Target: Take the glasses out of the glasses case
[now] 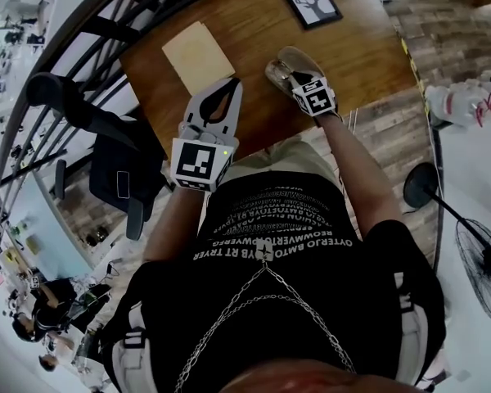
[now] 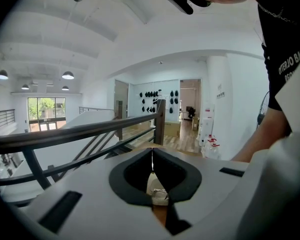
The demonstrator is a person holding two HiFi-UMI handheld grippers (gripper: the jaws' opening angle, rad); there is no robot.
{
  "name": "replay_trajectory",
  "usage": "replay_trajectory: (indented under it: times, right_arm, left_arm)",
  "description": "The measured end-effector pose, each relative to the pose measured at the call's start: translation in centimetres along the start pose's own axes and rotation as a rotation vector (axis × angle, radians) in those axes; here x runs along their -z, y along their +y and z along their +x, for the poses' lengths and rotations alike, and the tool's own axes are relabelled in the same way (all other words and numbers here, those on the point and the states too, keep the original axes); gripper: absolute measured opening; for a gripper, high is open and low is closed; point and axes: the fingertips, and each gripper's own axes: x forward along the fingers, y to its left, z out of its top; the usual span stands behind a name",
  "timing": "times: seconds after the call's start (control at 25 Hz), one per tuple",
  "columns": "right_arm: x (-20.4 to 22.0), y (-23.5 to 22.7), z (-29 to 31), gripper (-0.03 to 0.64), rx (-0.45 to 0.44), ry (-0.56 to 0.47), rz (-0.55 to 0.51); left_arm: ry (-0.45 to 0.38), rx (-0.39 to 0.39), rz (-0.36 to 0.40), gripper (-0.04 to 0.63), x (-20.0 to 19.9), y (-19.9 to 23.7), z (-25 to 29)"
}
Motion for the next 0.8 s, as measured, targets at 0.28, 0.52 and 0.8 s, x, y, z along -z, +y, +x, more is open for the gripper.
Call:
replay_trajectory:
  times: [0.28, 0.52, 0.8]
  right_arm:
    - [-1.7, 0.1, -3.0, 0.028, 0.020, -0.094, 0.074]
    - [-2.7, 0.7, -5.8, 0.028, 0.039, -0.166, 0.107]
    - [-3.8, 1.8, -9.3, 0.028, 0.070, -0.248, 0.118]
  left_arm:
    - [-0.027, 0.025, 0.007, 0.029, -0.5, 0.3, -0.5]
    - [-0.047, 0.064, 0.030, 0.029, -1.5, -0.4, -0.7]
    - [-0.059, 0.089, 0.023, 0.029, -1.6, -0.5, -1.6]
